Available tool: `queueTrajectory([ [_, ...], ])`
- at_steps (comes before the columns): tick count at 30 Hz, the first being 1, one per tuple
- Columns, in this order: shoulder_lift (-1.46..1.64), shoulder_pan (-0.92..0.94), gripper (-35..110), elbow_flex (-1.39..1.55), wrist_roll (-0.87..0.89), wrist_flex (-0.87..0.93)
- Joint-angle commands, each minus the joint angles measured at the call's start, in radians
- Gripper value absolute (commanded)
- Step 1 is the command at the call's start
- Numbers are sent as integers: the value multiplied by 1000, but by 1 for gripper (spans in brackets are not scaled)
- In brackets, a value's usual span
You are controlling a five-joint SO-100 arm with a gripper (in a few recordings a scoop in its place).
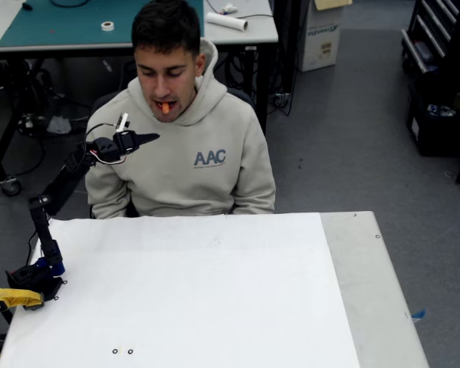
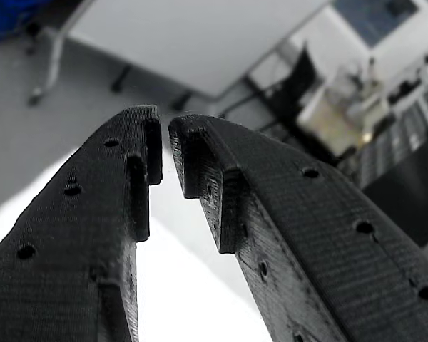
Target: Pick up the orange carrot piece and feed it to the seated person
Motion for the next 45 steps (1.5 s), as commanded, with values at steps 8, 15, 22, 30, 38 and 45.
queueTrajectory([
  [8,489,8,-3,491,265,11],
  [15,779,23,-3,862,445,12],
  [22,1078,9,-2,1293,551,12],
  [30,1439,8,-2,1701,575,14],
  [38,1539,8,-2,1902,572,77],
  [45,1545,8,-2,1891,560,276],
])
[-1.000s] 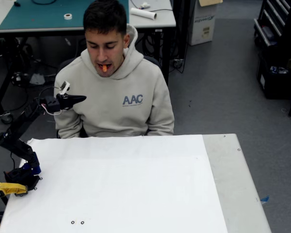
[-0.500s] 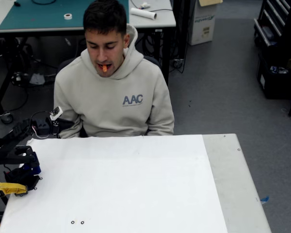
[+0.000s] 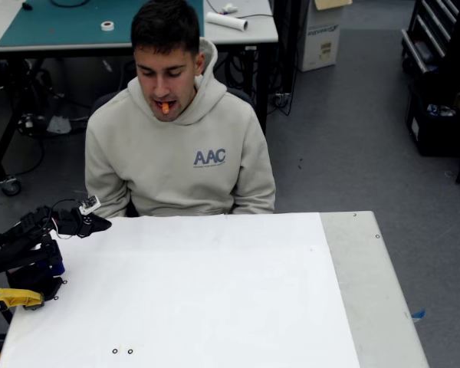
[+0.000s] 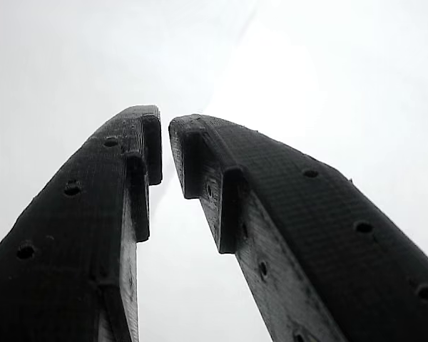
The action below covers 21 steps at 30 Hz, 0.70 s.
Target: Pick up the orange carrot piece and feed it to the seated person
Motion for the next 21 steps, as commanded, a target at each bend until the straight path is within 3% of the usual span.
queueTrajectory([
  [1,14,-3,-2,-20,3,57],
  [21,-8,-23,-2,120,14,66],
])
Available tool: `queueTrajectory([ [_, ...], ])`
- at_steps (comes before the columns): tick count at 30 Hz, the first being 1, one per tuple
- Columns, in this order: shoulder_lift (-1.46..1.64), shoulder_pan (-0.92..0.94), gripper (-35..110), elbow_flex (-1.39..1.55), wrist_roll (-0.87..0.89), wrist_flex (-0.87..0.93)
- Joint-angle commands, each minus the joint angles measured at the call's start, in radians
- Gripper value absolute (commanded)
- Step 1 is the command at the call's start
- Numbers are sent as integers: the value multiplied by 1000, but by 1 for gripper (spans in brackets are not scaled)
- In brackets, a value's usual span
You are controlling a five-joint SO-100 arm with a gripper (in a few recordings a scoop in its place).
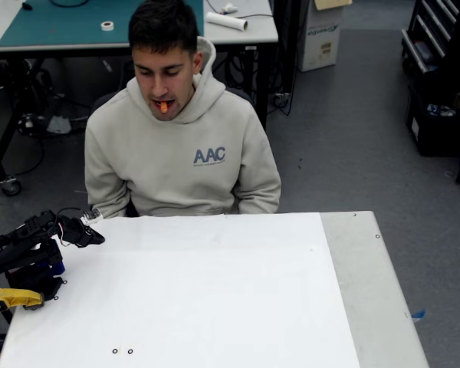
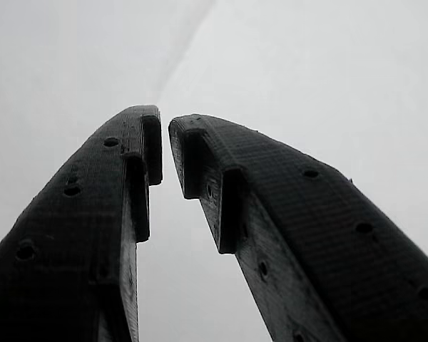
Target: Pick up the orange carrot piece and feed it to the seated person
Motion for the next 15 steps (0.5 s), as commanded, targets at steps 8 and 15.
queueTrajectory([
  [8,14,9,-2,-14,5,5],
  [15,14,9,-2,-14,5,5],
])
